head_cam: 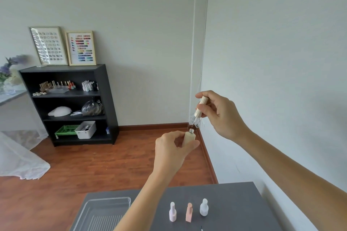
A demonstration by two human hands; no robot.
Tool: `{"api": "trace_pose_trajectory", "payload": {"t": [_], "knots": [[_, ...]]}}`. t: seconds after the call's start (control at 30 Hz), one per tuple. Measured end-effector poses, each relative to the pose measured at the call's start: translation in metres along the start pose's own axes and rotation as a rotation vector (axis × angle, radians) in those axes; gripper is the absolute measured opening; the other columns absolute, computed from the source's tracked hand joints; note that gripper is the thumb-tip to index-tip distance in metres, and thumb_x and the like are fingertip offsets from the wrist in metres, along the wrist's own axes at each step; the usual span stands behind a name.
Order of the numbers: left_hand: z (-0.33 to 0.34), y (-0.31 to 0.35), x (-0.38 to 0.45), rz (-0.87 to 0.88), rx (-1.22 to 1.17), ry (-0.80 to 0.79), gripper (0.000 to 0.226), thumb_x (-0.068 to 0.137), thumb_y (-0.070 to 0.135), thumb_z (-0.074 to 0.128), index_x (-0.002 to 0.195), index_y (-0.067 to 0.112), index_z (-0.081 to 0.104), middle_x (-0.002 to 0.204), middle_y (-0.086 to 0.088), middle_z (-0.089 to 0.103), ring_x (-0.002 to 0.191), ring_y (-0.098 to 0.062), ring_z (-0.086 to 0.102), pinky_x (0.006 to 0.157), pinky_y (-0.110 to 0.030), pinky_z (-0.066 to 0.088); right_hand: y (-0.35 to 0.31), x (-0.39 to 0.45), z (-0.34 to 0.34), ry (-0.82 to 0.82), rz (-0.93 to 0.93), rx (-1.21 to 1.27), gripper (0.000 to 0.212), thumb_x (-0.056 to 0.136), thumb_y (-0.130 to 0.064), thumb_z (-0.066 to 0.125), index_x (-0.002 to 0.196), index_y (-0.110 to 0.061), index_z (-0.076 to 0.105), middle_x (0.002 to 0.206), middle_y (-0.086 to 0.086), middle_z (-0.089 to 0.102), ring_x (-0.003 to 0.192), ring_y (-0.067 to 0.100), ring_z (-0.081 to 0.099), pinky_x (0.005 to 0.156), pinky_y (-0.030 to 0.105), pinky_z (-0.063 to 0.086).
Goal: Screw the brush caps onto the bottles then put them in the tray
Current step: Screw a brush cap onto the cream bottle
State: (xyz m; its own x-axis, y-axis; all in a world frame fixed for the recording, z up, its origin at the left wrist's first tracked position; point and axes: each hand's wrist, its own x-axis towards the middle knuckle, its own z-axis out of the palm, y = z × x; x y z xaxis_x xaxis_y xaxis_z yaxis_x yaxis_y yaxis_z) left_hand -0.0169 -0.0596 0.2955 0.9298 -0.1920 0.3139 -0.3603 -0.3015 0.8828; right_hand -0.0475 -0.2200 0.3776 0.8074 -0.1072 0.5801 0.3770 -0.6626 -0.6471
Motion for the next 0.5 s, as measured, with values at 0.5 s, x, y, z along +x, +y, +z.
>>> {"api": "trace_pose_trajectory", "payload": {"t": [0.5], "knots": [[0.003,0.013,-0.002,0.004,-0.030,-0.005,0.022,0.068,0.042,0.086,0.084,0.030,0.077,0.070,0.010,0.075,0.066,-0.008,0.068,0.059,-0.014,0.053,0.006,-0.005,0.002,-0.151,0.008,-0.023,0.015,0.093,-0.017,0.065,0.107,-0.019,0.065,0.078,-0.010,0.070,0.073,0.006,0.070,0.080,0.029,0.057]]}}
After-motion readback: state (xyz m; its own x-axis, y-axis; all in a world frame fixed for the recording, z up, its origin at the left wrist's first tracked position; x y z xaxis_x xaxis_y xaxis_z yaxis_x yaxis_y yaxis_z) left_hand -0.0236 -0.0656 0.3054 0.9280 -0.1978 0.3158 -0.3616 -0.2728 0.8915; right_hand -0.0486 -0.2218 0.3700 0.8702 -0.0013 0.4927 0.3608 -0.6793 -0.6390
